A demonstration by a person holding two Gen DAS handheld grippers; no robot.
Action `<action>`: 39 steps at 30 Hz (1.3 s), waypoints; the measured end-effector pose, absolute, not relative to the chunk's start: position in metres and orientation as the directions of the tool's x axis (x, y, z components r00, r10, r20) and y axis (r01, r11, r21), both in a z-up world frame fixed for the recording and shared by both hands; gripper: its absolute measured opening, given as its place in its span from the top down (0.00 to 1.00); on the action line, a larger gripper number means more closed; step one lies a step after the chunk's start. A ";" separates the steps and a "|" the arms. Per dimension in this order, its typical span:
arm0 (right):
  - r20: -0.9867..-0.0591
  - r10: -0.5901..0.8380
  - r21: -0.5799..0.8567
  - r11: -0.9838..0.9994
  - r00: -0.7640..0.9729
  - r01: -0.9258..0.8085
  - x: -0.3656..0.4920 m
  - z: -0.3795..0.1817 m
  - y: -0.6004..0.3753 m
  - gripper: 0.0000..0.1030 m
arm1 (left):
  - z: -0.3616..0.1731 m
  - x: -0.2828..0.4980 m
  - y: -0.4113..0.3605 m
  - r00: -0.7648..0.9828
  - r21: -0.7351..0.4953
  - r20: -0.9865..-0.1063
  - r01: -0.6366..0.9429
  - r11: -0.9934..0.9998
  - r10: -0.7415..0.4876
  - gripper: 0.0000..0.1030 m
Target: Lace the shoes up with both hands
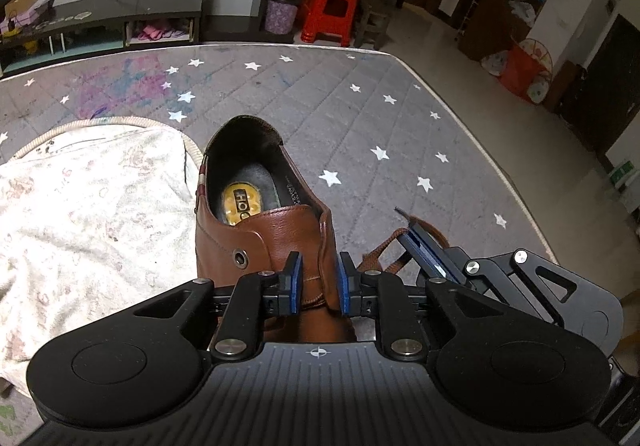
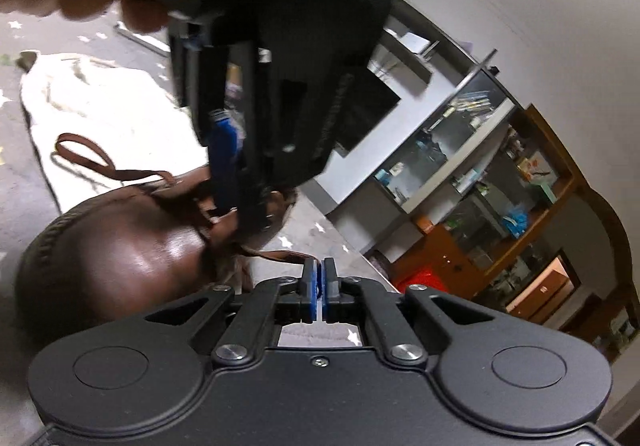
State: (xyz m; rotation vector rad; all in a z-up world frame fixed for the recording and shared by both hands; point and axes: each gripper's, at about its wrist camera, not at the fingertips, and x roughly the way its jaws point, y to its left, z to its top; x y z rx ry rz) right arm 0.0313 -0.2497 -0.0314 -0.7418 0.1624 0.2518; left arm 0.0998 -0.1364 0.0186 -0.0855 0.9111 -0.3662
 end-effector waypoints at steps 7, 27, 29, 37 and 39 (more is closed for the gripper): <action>-0.303 0.180 -0.642 0.687 0.936 -0.340 0.027 -0.033 -0.255 0.80 | 0.016 0.099 -0.136 0.560 -0.221 -0.751 0.285 0.933 -0.349 0.82; -0.366 0.304 -0.529 0.709 0.879 -0.466 0.025 -0.024 -0.243 0.71 | 0.023 0.091 -0.132 0.562 -0.238 -0.743 0.285 0.928 -0.364 0.79; -0.377 0.315 -0.501 0.722 0.871 -0.478 0.027 -0.022 -0.244 0.71 | 0.023 0.091 -0.131 0.561 -0.240 -0.744 0.284 0.928 -0.364 0.78; -0.419 0.358 -0.384 0.763 0.834 -0.520 0.035 -0.018 -0.247 0.83 | 0.029 0.092 -0.119 0.560 -0.235 -0.745 0.289 0.928 -0.363 0.78; -0.428 0.369 -0.353 0.772 0.825 -0.529 0.037 -0.016 -0.248 0.87 | 0.030 0.092 -0.114 0.557 -0.245 -0.744 0.287 0.926 -0.370 0.78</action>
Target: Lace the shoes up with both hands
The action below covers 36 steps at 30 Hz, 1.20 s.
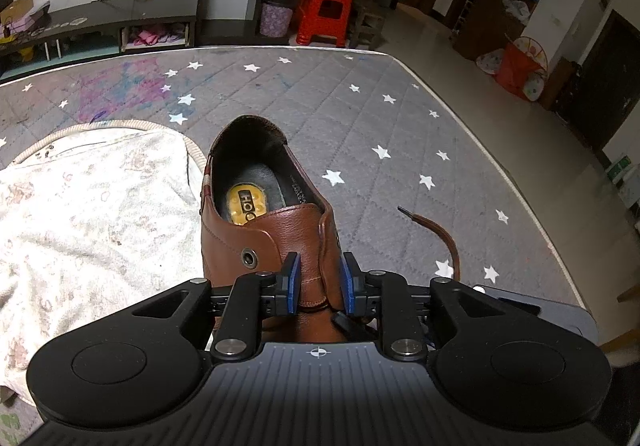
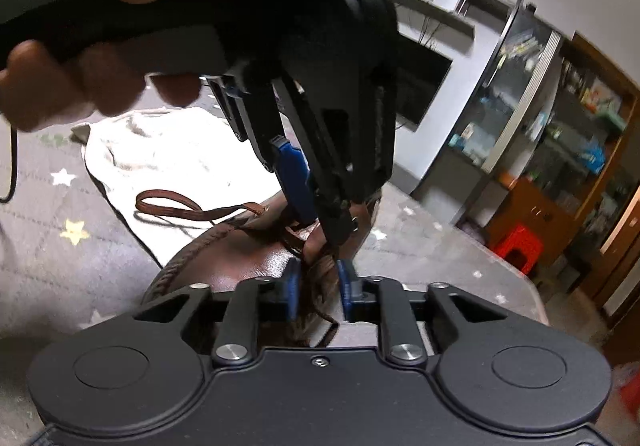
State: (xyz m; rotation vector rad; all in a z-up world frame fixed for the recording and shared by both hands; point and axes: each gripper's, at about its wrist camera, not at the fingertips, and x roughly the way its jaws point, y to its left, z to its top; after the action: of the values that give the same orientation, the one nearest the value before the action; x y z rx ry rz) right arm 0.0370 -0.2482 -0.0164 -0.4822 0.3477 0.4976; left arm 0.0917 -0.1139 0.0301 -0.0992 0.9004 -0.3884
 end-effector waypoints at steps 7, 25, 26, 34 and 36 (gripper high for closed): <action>-0.455 0.393 -0.278 0.790 0.799 -0.547 0.029 -0.015 -0.262 0.95 | 0.031 0.093 -0.113 0.556 -0.243 -0.745 0.289 0.926 -0.369 0.77; -0.325 0.273 -0.476 0.780 0.905 -0.406 0.024 -0.014 -0.267 0.95 | 0.024 0.088 -0.125 0.560 -0.233 -0.745 0.289 0.929 -0.361 0.77; -0.312 0.266 -0.489 0.778 0.912 -0.394 0.024 -0.013 -0.267 0.95 | 0.023 0.089 -0.125 0.560 -0.235 -0.745 0.288 0.928 -0.362 0.77; -0.208 0.207 -0.582 0.759 0.956 -0.291 0.023 -0.010 -0.268 0.96 | 0.023 0.088 -0.124 0.561 -0.252 -0.740 0.280 0.926 -0.371 0.76; -0.180 0.193 -0.603 0.753 0.964 -0.264 0.023 -0.009 -0.268 0.97 | 0.022 0.089 -0.124 0.562 -0.255 -0.739 0.279 0.926 -0.373 0.76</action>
State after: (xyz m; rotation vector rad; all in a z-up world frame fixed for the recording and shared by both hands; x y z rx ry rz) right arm 0.0230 -0.2685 -0.0093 -0.6744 0.1089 0.2501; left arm 0.0890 -0.1237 0.0220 -0.1131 0.8956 -0.3849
